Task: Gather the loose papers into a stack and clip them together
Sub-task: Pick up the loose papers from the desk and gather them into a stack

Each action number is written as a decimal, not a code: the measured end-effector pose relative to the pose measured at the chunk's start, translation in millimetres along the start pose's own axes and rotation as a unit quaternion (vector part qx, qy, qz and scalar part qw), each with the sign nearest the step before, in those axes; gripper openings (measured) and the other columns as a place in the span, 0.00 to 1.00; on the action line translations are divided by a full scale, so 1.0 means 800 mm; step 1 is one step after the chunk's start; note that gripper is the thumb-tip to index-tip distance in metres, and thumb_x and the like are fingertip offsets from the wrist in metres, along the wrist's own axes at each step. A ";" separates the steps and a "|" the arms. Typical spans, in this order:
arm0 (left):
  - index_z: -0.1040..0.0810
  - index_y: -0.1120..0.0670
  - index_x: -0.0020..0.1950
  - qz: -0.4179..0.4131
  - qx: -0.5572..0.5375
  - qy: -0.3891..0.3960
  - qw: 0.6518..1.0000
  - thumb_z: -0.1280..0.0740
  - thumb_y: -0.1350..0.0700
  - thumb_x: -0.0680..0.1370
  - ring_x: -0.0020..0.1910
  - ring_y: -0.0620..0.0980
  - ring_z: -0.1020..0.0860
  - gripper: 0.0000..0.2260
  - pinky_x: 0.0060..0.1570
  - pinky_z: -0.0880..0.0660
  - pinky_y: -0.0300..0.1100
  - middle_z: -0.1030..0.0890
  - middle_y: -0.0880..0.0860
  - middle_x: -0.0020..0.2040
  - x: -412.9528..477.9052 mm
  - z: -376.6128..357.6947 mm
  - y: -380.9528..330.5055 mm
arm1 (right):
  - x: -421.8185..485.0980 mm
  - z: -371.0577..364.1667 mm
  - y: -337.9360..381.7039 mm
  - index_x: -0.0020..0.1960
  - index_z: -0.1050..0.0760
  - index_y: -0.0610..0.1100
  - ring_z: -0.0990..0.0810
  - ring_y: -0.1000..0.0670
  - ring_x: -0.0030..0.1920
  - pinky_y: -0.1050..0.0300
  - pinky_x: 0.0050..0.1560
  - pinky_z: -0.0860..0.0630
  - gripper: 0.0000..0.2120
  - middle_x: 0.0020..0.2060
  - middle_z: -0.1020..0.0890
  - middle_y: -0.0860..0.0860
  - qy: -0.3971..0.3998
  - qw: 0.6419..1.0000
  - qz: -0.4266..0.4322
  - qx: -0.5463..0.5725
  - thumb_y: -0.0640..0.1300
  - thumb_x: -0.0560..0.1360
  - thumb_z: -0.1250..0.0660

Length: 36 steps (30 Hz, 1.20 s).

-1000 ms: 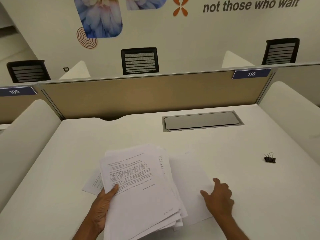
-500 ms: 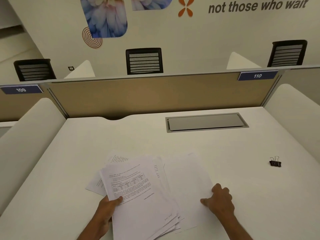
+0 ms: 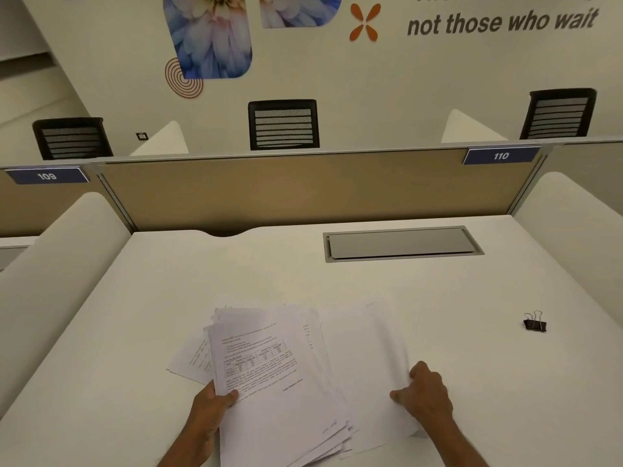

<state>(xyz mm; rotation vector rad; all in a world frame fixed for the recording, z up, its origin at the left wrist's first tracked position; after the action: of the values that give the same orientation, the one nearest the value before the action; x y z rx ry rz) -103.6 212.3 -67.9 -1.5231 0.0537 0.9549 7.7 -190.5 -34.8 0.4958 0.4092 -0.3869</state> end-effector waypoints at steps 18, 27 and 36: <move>0.20 0.54 0.57 0.033 -0.268 0.033 0.962 0.38 0.69 0.80 0.52 0.52 0.21 0.13 0.53 0.22 0.44 0.16 0.52 0.52 -0.020 0.048 -0.019 | 0.006 0.001 -0.011 0.41 0.28 0.43 0.20 0.43 0.44 0.54 0.43 0.26 0.06 0.42 0.19 0.47 -0.055 0.994 0.009 0.090 0.43 0.73 0.33; 0.22 0.56 0.63 0.021 -0.279 0.067 0.958 0.38 0.70 0.80 0.73 0.59 0.29 0.16 0.76 0.38 0.54 0.24 0.59 0.70 -0.016 0.036 -0.008 | 0.028 0.018 -0.026 0.52 0.23 0.38 0.15 0.36 0.44 0.39 0.47 0.16 0.19 0.46 0.16 0.39 0.048 0.941 -0.036 0.333 0.37 0.64 0.21; 0.27 0.58 0.73 0.060 -0.306 0.094 0.946 0.36 0.69 0.78 0.71 0.60 0.27 0.23 0.55 0.22 0.49 0.22 0.60 0.69 -0.024 0.009 -0.004 | 0.000 0.058 -0.023 0.53 0.19 0.35 0.14 0.37 0.44 0.50 0.40 0.19 0.17 0.46 0.13 0.38 0.088 0.895 0.002 0.436 0.37 0.66 0.21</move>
<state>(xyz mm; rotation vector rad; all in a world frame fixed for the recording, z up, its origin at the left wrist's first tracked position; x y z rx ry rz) -118.1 209.8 -53.2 -2.2045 -0.0179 0.9679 12.8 -230.0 -4.5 1.4195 0.3955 -0.5180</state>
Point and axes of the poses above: each hand's wrist, its own x-axis towards the middle knuckle, its own z-axis out of the back of the hand, y = z × x, the point moved 5 cm from there along x, towards the middle knuckle
